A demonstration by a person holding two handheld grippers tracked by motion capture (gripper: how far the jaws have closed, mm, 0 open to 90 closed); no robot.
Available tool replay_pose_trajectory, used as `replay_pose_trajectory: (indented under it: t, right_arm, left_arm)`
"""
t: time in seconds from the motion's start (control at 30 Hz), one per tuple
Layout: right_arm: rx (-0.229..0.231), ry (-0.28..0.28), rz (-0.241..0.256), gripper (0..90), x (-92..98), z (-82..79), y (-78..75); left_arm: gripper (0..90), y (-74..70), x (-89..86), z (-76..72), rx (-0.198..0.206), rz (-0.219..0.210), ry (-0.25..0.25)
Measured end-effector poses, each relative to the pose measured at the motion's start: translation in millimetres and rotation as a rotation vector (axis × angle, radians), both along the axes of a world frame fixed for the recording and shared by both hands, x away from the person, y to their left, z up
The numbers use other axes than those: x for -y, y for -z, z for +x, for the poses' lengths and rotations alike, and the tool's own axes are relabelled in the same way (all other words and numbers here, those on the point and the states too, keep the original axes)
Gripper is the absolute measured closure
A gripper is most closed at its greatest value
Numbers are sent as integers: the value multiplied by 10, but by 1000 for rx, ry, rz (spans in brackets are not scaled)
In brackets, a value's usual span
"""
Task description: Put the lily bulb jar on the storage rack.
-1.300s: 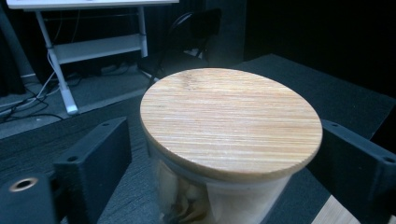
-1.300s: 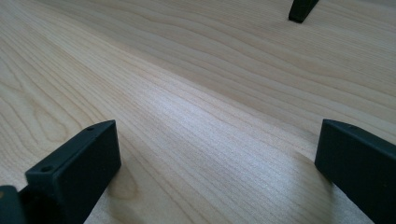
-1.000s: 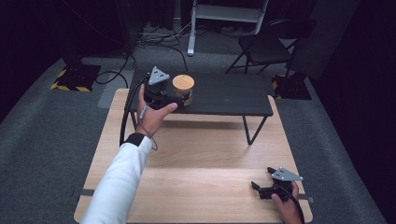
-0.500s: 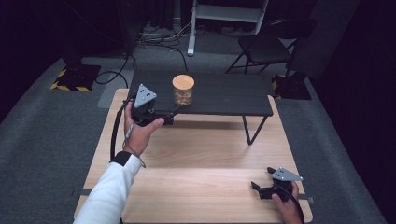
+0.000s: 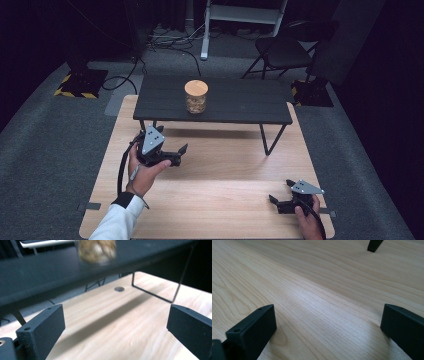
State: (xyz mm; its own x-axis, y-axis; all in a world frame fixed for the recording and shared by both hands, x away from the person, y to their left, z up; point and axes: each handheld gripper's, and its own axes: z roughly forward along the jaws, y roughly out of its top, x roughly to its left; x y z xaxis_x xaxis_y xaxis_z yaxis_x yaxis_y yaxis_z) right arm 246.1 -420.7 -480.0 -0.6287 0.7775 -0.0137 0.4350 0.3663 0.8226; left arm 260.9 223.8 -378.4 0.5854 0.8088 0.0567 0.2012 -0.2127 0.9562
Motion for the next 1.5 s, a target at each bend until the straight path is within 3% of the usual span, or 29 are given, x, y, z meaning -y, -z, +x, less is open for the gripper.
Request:
replay_pose_trajectory:
  t: [0.23,0.63,0.77,0.93,1.0,1.13,1.3,1.5]
  right_arm:
    - [0,0,0,0,0,0,0]
    - [-1,0,0,0,0,1,-1]
    - [-1,0,0,0,0,2,-1]
    - [-2,0,1,0,0,2,-1]
    - [-1,0,0,0,1,2,-1]
    - [-1,0,0,0,0,1,-1]
    - [-1,0,1,0,1,1,-1]
    - [-1,0,0,0,0,0,0]
  left_arm:
    - [18,375,-79,-123,-68,-23,7]
    - [33,862,-76,-299,-166,35,-26]
    - [42,896,-23,-322,-186,73,-36]
    - [49,949,-10,-254,-260,91,-21]
    - [45,955,23,-242,-278,122,-32]
    - [38,981,29,-219,-306,114,-50]
    - [25,991,79,-199,-303,152,-33]
    - [8,1070,81,-223,-277,128,-41]
